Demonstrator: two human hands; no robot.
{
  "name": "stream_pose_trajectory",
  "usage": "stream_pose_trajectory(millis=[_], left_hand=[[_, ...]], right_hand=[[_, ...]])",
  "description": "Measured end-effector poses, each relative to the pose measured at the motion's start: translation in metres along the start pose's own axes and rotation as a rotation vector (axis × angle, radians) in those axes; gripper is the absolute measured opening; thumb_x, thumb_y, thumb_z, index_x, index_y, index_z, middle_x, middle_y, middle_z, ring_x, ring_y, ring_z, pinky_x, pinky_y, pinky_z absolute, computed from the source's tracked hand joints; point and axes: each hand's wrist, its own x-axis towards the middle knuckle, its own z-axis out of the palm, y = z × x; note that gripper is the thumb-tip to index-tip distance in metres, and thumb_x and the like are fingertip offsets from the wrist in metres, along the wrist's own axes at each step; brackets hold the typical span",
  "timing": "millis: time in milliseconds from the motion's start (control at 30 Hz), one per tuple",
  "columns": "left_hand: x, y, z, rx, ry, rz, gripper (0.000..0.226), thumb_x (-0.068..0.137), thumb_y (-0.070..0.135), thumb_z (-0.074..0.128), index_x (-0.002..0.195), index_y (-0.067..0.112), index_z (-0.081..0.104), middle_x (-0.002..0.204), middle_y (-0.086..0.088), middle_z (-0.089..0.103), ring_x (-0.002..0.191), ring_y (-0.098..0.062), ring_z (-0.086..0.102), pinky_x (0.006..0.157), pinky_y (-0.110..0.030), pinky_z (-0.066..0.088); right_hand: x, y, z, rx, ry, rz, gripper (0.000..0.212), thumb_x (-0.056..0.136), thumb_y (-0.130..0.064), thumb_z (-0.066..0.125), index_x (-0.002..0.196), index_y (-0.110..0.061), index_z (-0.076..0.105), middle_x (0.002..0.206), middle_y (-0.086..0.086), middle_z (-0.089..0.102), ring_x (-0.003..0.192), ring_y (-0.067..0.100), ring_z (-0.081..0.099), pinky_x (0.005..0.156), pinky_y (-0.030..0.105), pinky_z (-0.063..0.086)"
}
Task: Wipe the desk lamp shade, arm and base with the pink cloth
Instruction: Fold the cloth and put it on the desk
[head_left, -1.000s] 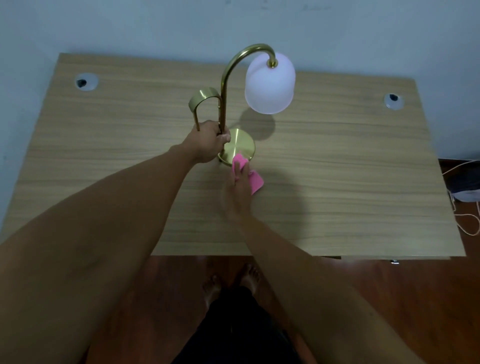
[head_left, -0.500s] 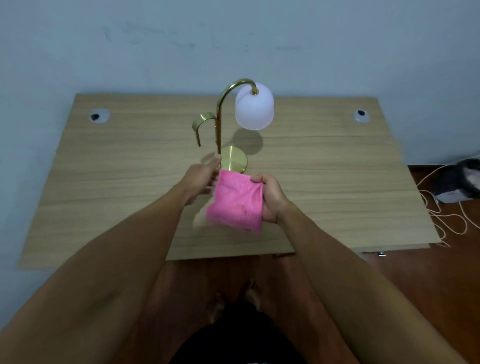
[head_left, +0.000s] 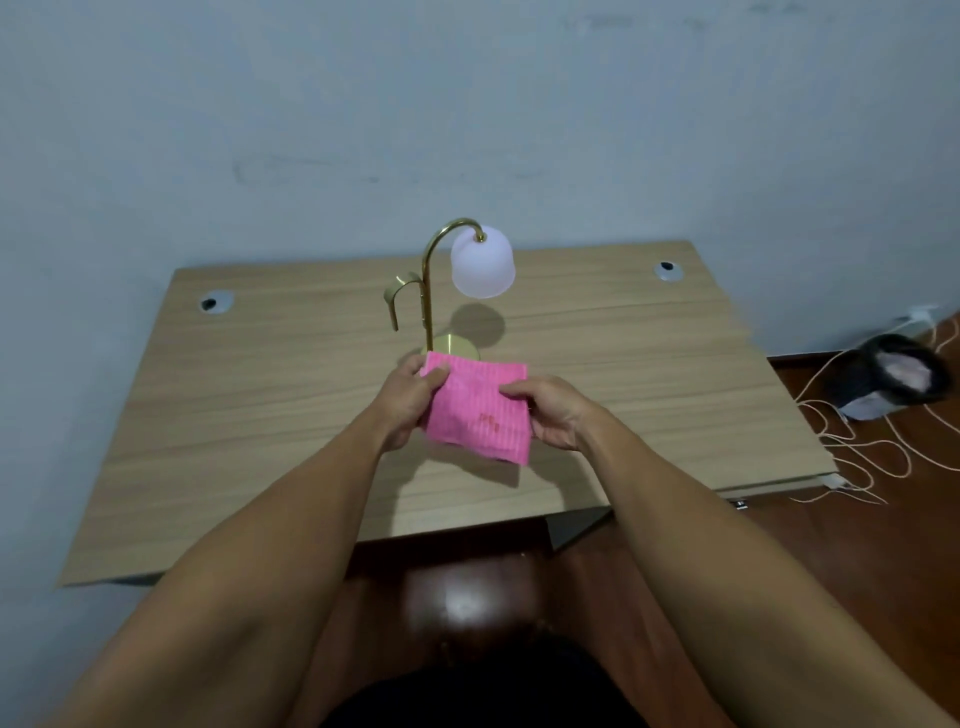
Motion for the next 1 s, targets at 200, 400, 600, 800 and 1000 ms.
stream_pose_trajectory(millis=[200,400,600,800,1000], left_hand=[[-0.001,-0.005,0.025,0.299,-0.016,0.039,0.028,0.106,0.038,0.04,0.125,0.018,0.043,0.109,-0.012,0.063,0.088,-0.028,0.067,0.073,-0.05,0.061],[0.02,-0.008,0.079,0.31,-0.048,-0.001,0.041,0.106,0.038,0.035,0.107,0.003,0.055,0.078,-0.011,0.064,0.059,-0.018,0.067,0.052,-0.031,0.055],[0.039,-0.015,0.154,-0.016,-0.106,-0.241,0.032,0.103,0.032,0.051,0.108,0.004,0.065,0.082,-0.006,0.072,0.074,-0.02,0.072,0.061,-0.032,0.057],[0.053,-0.034,0.227,-0.105,-0.118,-0.241,0.034,0.108,0.03,0.035,0.128,0.008,0.051,0.095,-0.01,0.067,0.077,-0.021,0.071,0.055,-0.025,0.057],[0.074,-0.069,0.272,0.09,-0.053,-0.267,0.036,0.108,0.04,0.028,0.125,0.013,0.045,0.081,-0.004,0.061,0.063,-0.018,0.063,0.042,-0.024,0.043]], right_hand=[[-0.014,-0.001,-0.035,-0.146,0.123,-0.08,0.019,0.109,-0.017,0.051,0.12,-0.016,0.066,0.094,0.005,0.073,0.083,0.021,0.072,0.069,0.044,0.065],[-0.023,-0.015,-0.09,-0.16,0.148,-0.132,0.023,0.11,-0.021,0.05,0.131,-0.015,0.061,0.101,0.006,0.075,0.088,0.024,0.074,0.089,0.053,0.061],[-0.024,-0.029,-0.17,-0.156,0.171,-0.158,0.028,0.11,-0.025,0.051,0.136,-0.017,0.058,0.104,0.008,0.074,0.091,0.026,0.074,0.095,0.058,0.059],[-0.02,-0.035,-0.239,-0.216,0.177,-0.107,0.021,0.111,-0.024,0.048,0.128,-0.018,0.061,0.102,0.007,0.076,0.085,0.022,0.077,0.069,0.042,0.065],[-0.012,-0.025,-0.295,-0.472,0.265,-0.097,0.021,0.111,-0.017,0.046,0.123,-0.014,0.063,0.091,0.002,0.072,0.068,0.01,0.071,0.051,0.02,0.053]])
